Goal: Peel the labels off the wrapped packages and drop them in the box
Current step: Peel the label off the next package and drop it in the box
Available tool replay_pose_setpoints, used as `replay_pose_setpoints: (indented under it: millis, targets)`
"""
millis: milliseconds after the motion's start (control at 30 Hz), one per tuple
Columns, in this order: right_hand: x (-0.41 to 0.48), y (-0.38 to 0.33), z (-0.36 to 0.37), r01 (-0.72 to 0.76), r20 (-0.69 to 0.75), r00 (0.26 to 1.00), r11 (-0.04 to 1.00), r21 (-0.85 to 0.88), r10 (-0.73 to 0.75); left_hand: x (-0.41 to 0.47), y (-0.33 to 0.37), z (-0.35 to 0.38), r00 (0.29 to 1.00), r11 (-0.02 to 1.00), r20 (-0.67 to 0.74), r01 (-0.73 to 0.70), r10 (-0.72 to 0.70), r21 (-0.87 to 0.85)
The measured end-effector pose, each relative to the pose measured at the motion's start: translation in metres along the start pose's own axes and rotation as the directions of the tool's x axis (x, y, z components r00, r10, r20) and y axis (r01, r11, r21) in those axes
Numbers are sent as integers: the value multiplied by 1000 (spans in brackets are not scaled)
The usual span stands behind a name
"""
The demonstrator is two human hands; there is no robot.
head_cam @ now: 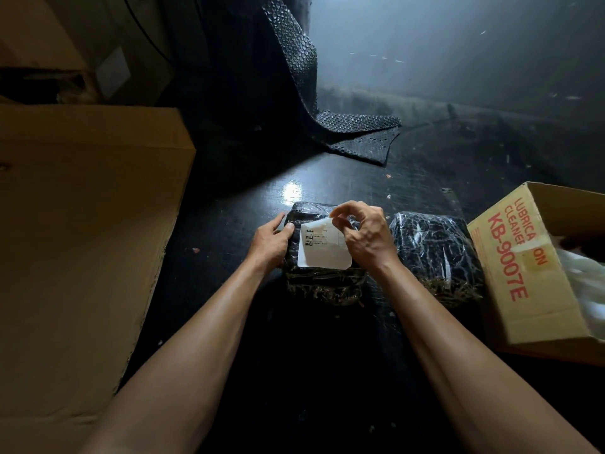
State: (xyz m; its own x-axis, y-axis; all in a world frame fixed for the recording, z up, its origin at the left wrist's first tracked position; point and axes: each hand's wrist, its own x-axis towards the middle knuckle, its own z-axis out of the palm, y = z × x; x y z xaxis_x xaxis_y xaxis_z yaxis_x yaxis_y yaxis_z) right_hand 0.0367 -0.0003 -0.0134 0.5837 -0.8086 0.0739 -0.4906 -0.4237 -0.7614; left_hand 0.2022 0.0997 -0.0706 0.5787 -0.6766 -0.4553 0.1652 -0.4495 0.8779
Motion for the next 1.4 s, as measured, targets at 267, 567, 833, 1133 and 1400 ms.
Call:
replay_pose_setpoints:
  millis: [267,567,833,1133,1400]
  targets:
    - [8,-2,4,-15,44,999,1000,11,14,-6,7,-12,974,991,216,89,-65,-101]
    - [-1,-2,-3,17,60,998,999,-48,-14,0,-5,0,996,969,69,75,-60,-234]
    - [-10,-2,2,43,21,999,989,-141,-41,-5,-2,9,998,988,-59,7,-16,-155]
    - [-23,-12,0,88,-53,994,992,-91,-93,-10,1,7,990,999,-135,-30,28,-13]
    - [-11,-4,-11,14,-33,999,999,-41,-15,-6,15,-4,987,995,159,-12,-4,104]
